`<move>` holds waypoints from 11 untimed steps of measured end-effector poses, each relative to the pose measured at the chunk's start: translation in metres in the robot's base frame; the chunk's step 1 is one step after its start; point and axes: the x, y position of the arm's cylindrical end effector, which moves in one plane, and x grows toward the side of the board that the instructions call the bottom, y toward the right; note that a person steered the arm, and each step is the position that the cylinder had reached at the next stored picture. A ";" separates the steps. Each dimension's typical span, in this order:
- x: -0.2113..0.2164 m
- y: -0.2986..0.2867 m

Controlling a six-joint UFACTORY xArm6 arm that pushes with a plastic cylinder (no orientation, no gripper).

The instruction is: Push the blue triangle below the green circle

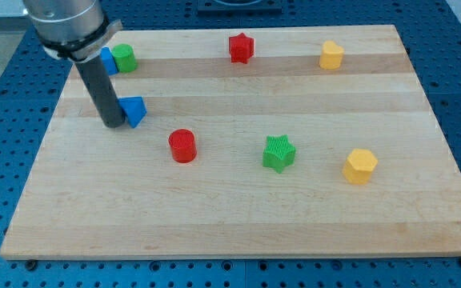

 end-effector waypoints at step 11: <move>-0.085 0.042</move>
